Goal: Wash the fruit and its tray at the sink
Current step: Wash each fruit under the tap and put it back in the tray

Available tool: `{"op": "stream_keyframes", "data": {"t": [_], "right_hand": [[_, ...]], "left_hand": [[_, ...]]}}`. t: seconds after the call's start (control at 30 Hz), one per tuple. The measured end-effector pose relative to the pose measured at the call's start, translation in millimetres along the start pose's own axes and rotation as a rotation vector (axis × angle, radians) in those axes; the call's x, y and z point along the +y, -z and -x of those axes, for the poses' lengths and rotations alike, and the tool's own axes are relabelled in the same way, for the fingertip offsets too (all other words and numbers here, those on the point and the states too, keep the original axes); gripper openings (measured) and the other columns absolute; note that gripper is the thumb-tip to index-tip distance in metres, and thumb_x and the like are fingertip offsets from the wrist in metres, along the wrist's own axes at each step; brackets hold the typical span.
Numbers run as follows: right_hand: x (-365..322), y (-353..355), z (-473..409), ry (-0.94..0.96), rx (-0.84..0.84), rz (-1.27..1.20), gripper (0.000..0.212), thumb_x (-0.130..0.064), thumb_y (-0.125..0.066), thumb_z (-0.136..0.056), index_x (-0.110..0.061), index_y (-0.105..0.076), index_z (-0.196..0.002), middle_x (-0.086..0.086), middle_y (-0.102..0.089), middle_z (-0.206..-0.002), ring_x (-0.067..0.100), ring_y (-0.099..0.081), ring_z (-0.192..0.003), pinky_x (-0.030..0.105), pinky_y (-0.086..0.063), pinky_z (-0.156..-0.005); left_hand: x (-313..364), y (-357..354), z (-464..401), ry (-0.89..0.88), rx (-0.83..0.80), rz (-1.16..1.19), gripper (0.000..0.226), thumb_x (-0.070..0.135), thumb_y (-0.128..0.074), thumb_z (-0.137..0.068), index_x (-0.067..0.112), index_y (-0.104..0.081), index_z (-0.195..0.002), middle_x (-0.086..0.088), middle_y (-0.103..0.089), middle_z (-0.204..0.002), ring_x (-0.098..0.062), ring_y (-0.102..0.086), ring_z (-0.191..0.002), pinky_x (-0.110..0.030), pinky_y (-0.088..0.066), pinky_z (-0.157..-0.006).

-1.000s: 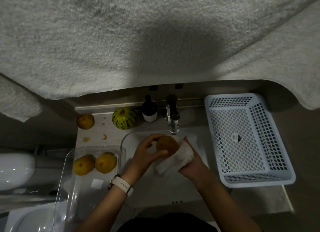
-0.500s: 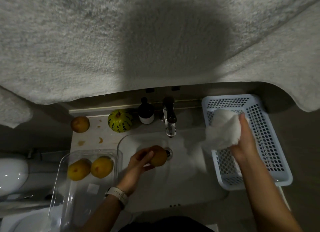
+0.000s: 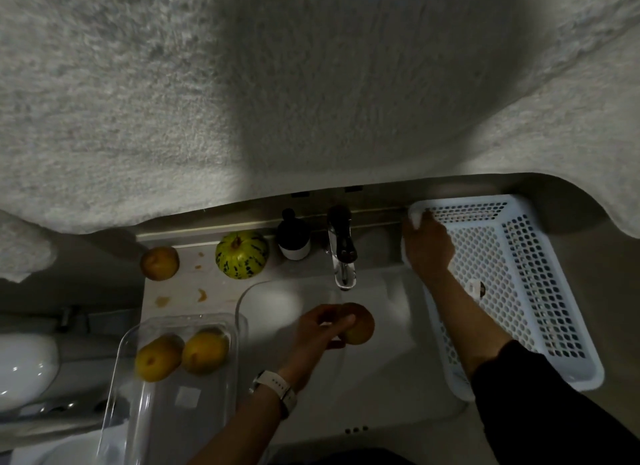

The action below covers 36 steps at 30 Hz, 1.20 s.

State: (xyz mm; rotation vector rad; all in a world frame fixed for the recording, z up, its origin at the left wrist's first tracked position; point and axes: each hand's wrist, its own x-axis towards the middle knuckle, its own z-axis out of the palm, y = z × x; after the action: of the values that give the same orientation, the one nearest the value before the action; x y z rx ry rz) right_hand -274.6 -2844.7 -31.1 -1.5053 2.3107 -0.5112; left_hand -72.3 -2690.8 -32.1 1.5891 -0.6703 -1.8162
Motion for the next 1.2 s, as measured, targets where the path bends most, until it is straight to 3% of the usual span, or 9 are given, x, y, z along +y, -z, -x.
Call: {"op": "stream_keyframes", "data": {"t": [0.1, 0.27, 0.5, 0.67, 0.77, 0.83, 0.97, 1.1, 1.2], "right_hand": [[4.8, -9.1, 4.9, 0.076, 0.011, 0.135, 0.052, -0.038, -0.048, -0.098, 0.001, -0.050, -0.132, 0.025, -0.059, -0.121, 0.038, -0.059, -0.108, 0.043, -0.045, -0.089], [5.0, -15.8, -3.4, -0.023, -0.142, 0.174, 0.082, -0.052, -0.052, -0.092, -0.013, -0.012, -0.153, 0.020, -0.028, -0.151, 0.039, -0.031, -0.135, 0.057, -0.038, -0.101], [-1.0, -3.3, -1.1, -0.077, -0.099, 0.167, 0.089, -0.068, -0.048, -0.085, -0.012, -0.022, -0.150, 0.018, -0.023, -0.154, 0.035, -0.012, -0.145, 0.067, -0.013, -0.110], [-18.1, 29.0, 9.9, 0.093, 0.244, -0.005, 0.053, -0.043, -0.062, -0.086, -0.009, -0.054, -0.126, 0.018, -0.057, -0.126, 0.034, -0.047, -0.119, 0.046, -0.039, -0.097], [-36.8, 45.3, 32.4, 0.265, 0.452, -0.226, 0.025, -0.018, -0.061, -0.086, -0.007, -0.063, -0.109, 0.015, -0.063, -0.107, 0.032, -0.053, -0.104, 0.034, -0.040, -0.086], [-57.6, 48.7, 57.7, 0.405, 0.485, -0.353, 0.020, -0.006, -0.054, -0.086, -0.005, -0.064, -0.102, 0.015, -0.062, -0.100, 0.030, -0.054, -0.097, 0.022, -0.034, -0.082], [-100.4, 30.6, 126.6, 0.736, 0.323, -0.455, 0.023, 0.001, -0.048, -0.086, -0.002, -0.067, -0.100, 0.015, -0.064, -0.095, 0.026, -0.056, -0.092, 0.028, -0.041, -0.081], [-120.5, -11.3, 197.1, 0.937, -0.100, -0.407, 0.026, -0.003, -0.050, -0.088, -0.002, -0.068, -0.107, 0.016, -0.066, -0.103, 0.030, -0.062, -0.097, 0.036, -0.050, -0.084], [-125.9, -38.6, 236.9, 1.015, -0.355, -0.351, 0.030, -0.004, -0.053, -0.086, -0.008, -0.067, -0.113, 0.011, -0.067, -0.109, 0.027, -0.063, -0.101, 0.036, -0.053, -0.088]], "left_hand": [[-0.1, 3.0, -2.2, -0.001, 0.012, -0.003, 0.035, 0.023, -0.076, -0.082, 0.010, -0.066, -0.113, -0.013, -0.065, -0.114, -0.021, -0.068, -0.097, -0.032, -0.060, -0.078], [-5.1, 8.6, -4.6, -0.005, 0.019, 0.011, 0.032, 0.023, -0.076, -0.081, 0.013, -0.067, -0.110, -0.010, -0.066, -0.111, -0.015, -0.070, -0.091, -0.031, -0.060, -0.075], [-4.9, 22.3, 1.1, -0.025, 0.060, 0.073, 0.044, 0.030, -0.078, -0.074, 0.014, -0.067, -0.113, -0.010, -0.066, -0.114, -0.021, -0.069, -0.095, -0.031, -0.059, -0.073], [1.0, 38.7, 11.9, -0.111, 0.132, 0.091, 0.036, 0.018, -0.074, -0.082, 0.007, -0.064, -0.115, -0.016, -0.065, -0.116, -0.026, -0.067, -0.102, -0.040, -0.060, -0.079], [8.2, 51.2, 20.5, -0.169, 0.230, 0.107, 0.028, 0.010, -0.076, -0.080, 0.013, -0.065, -0.106, -0.014, -0.066, -0.109, -0.029, -0.066, -0.100, -0.033, -0.060, -0.068], [10.1, 64.4, 27.2, -0.232, 0.320, 0.052, 0.032, 0.007, -0.078, -0.077, 0.025, -0.063, -0.098, -0.003, -0.066, -0.101, -0.020, -0.064, -0.096, -0.024, -0.057, -0.063], [7.4, 96.5, 49.5, -0.354, 0.473, -0.186, 0.047, 0.013, -0.086, -0.069, 0.031, -0.059, -0.103, 0.013, -0.062, -0.096, 0.000, -0.059, -0.089, -0.011, -0.049, -0.070], [-6.1, 129.7, 79.1, -0.474, 0.590, -0.292, 0.060, 0.008, -0.088, -0.063, 0.027, -0.057, -0.111, 0.015, -0.061, -0.102, 0.014, -0.059, -0.092, 0.000, -0.043, -0.074], [-22.2, 151.5, 101.5, -0.491, 0.630, -0.276, 0.064, 0.011, -0.090, -0.060, 0.029, -0.058, -0.113, 0.014, -0.060, -0.112, 0.004, -0.060, -0.098, -0.009, -0.049, -0.077]]}}
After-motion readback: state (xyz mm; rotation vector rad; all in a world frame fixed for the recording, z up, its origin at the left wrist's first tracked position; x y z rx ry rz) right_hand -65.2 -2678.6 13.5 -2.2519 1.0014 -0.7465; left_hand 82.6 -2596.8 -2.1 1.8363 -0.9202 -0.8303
